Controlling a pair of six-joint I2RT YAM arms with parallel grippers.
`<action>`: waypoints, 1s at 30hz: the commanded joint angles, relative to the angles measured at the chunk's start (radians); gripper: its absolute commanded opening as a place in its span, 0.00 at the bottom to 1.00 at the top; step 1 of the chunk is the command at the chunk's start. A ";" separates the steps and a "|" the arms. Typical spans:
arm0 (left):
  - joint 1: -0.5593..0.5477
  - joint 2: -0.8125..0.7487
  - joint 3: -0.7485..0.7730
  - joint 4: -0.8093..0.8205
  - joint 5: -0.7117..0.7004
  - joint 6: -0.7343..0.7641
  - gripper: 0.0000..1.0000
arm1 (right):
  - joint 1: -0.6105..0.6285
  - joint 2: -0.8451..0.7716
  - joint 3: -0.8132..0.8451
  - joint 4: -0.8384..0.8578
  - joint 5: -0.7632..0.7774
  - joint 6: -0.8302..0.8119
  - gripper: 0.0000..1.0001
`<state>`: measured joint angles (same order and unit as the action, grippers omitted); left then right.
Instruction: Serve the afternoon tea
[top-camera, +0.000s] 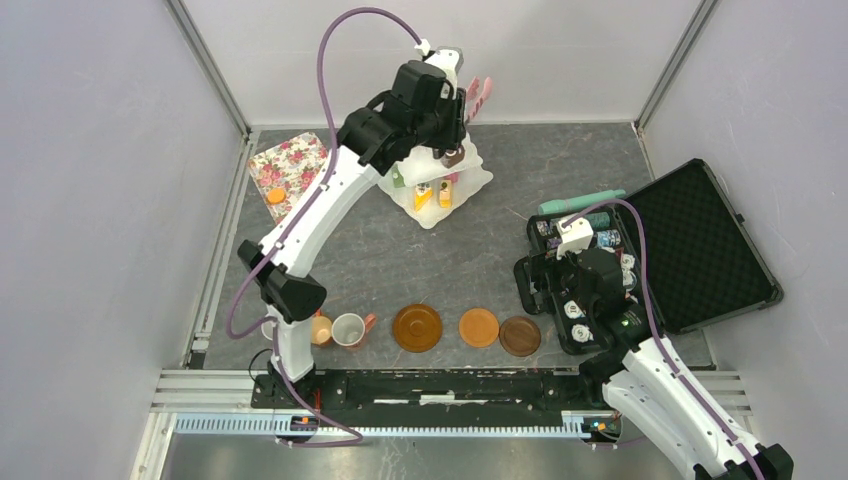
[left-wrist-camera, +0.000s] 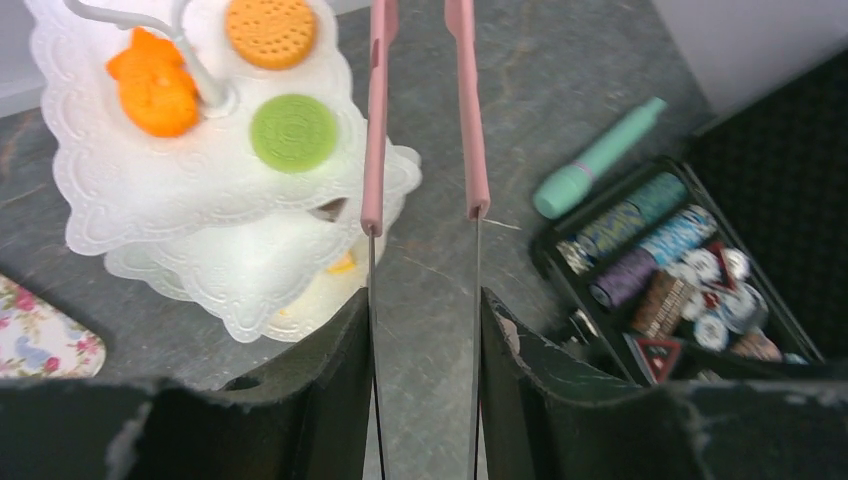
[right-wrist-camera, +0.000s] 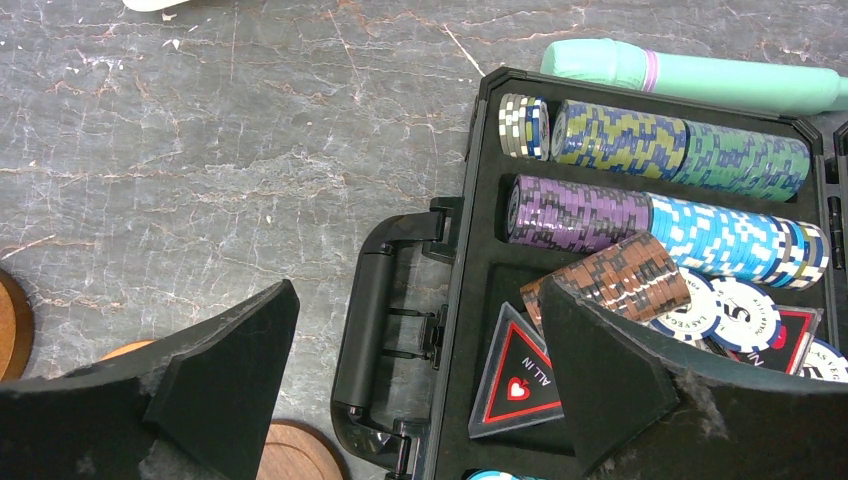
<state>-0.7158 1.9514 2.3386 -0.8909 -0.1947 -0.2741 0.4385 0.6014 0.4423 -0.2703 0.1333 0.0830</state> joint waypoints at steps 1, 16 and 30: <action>-0.007 -0.160 -0.066 0.057 0.157 0.012 0.42 | 0.005 -0.003 -0.002 0.021 0.015 0.010 0.98; -0.005 -0.666 -0.586 0.108 0.085 0.039 0.45 | 0.005 -0.009 -0.003 0.028 -0.004 0.011 0.98; 0.177 -0.865 -0.980 -0.023 -0.460 -0.086 0.47 | 0.006 -0.003 -0.004 0.027 -0.006 0.010 0.98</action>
<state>-0.6529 1.1095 1.4628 -0.8906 -0.4759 -0.2832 0.4385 0.6014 0.4423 -0.2703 0.1326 0.0853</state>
